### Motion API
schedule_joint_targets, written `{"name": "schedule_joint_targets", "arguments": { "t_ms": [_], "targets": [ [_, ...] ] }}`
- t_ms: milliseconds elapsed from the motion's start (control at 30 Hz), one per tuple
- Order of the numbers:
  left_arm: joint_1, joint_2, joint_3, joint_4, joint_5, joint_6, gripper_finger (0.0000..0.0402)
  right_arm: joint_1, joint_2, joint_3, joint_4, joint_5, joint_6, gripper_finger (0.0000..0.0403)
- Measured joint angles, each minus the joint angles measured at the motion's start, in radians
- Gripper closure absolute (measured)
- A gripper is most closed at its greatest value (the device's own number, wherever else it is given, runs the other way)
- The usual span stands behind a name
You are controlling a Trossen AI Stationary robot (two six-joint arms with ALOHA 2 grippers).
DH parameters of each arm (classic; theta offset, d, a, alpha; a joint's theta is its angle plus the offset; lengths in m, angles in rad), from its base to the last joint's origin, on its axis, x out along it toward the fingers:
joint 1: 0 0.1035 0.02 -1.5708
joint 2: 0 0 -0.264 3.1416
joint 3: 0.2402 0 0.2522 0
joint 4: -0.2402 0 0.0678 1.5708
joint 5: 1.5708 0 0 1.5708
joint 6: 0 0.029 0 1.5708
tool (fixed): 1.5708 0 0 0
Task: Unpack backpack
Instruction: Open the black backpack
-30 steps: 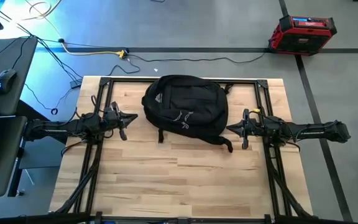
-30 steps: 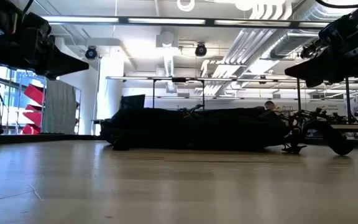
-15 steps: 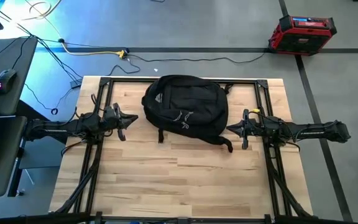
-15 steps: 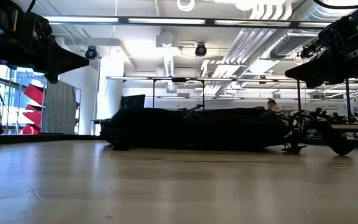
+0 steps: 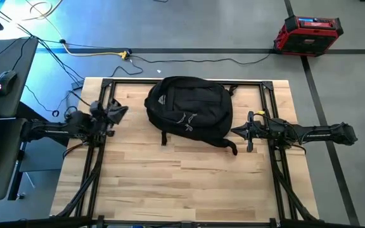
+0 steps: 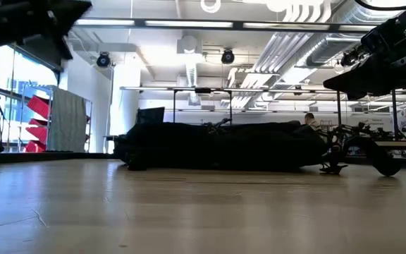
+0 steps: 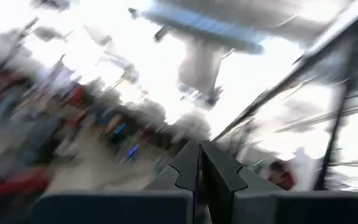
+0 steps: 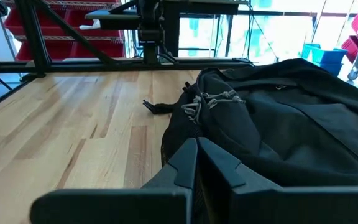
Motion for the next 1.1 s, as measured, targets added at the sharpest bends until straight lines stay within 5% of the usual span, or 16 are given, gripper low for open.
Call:
{"name": "schedule_joint_targets", "arguments": {
  "t_ms": [100,333,600,867,1100],
  "targets": [
    [-0.001,0.079,0.154,-0.071,0.196,0.158,0.0399,0.0,0.0,0.0,0.0,0.0,0.0,0.0403],
    [0.031,0.516,0.708,-0.944,0.039,0.361,0.0356,0.0,0.0,0.0,0.0,0.0,0.0,0.0403],
    [0.121,0.958,1.078,-1.549,0.136,0.509,0.0259,0.0,0.0,0.0,-0.003,0.0,0.0,0.0403],
    [0.188,1.261,1.091,-1.626,0.119,0.716,0.0178,0.0,0.0,0.0,-0.007,0.0,0.0,0.0403],
    [0.255,1.421,1.091,-1.568,0.059,0.827,0.0161,0.0,0.0,0.0,-0.007,0.0,0.0,0.0403]
  ]
}}
